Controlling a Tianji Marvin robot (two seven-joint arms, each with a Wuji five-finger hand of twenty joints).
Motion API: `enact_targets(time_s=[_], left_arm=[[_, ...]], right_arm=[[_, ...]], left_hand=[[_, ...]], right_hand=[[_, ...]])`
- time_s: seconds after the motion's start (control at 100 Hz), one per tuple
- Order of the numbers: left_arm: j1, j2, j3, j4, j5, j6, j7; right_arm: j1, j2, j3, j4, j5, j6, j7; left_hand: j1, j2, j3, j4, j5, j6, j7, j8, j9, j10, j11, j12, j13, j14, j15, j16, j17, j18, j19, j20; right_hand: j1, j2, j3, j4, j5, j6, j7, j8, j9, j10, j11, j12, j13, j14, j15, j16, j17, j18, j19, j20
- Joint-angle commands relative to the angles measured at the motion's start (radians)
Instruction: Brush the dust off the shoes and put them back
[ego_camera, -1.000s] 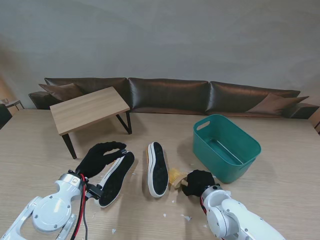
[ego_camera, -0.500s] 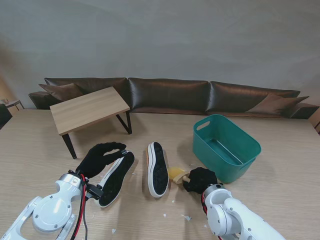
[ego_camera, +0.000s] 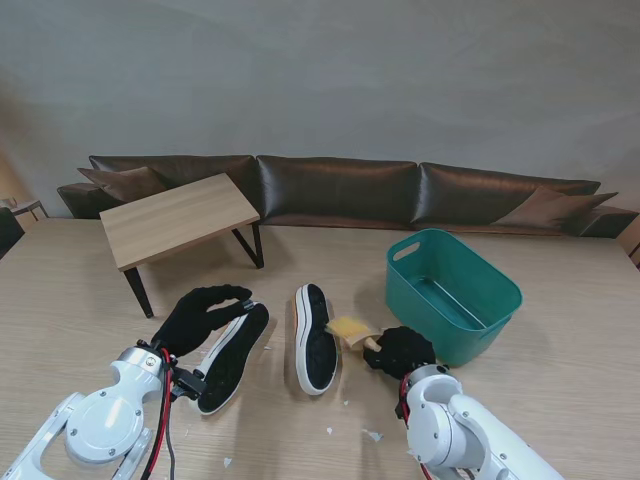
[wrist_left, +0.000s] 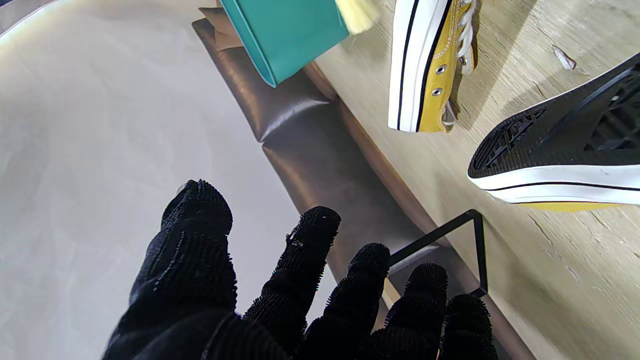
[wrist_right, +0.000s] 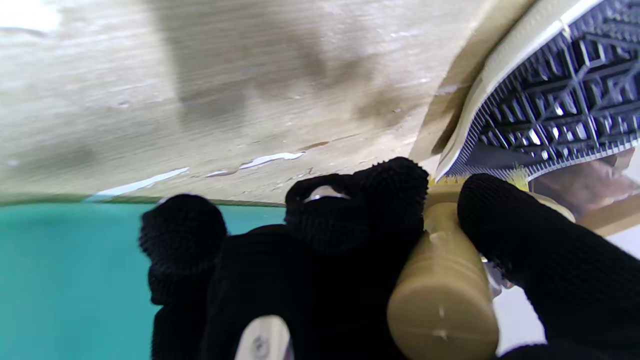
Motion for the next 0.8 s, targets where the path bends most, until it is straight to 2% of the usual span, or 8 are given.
enact_targets(time_s=[0.0, 0.28, 0.79], left_arm=[[0.003, -0.002, -0.001, 0.000, -0.001, -0.001, -0.019], [0.001, -0.003, 0.002, 0.003, -0.001, -0.002, -0.015], [-0.018, -0.003, 0.033, 0.013, -0.011, 0.024, -0.022]], right_arm=[[0.012, -0.021, -0.007, -0.019, 0.018, 0.014, 0.006], [0.099, -0.062, -0.042, 0.005, 0.177, 0.072, -0.012], [0.245, -0.089, -0.129, 0.121, 0.283, 0.121, 0.035]], left_hand=[[0.036, 0.064, -0.022, 0.045, 0.009, 0.008, -0.002, 0.002, 0.005, 0.003, -0.003, 0.006, -0.052, 0.009, -0.005, 0.006, -0.019, -0.028, -0.026, -0.004], [0.038, 0.065, -0.026, 0.046, 0.008, 0.007, -0.002, 0.002, 0.007, 0.002, -0.002, 0.006, -0.053, 0.008, -0.005, 0.006, -0.019, -0.027, -0.026, -0.004], [0.041, 0.067, -0.032, 0.047, 0.005, 0.004, -0.003, 0.002, 0.005, 0.001, -0.003, 0.006, -0.055, 0.006, -0.006, 0.006, -0.021, -0.025, -0.027, -0.004]], right_hand=[[0.072, 0.061, 0.133, -0.003, 0.127, 0.106, 0.086, -0.018, 0.076, 0.081, 0.068, -0.007, -0.016, -0.077, 0.060, 0.008, 0.326, 0.044, 0.060, 0.011], [0.078, 0.055, 0.131, -0.003, 0.126, 0.113, 0.081, -0.020, 0.075, 0.091, 0.063, -0.008, -0.017, -0.067, 0.058, 0.005, 0.325, 0.059, 0.057, 0.011], [0.077, 0.060, 0.118, -0.004, 0.124, 0.111, 0.075, -0.018, 0.075, 0.090, 0.061, -0.005, -0.017, -0.072, 0.056, 0.002, 0.326, 0.058, 0.060, 0.012]])
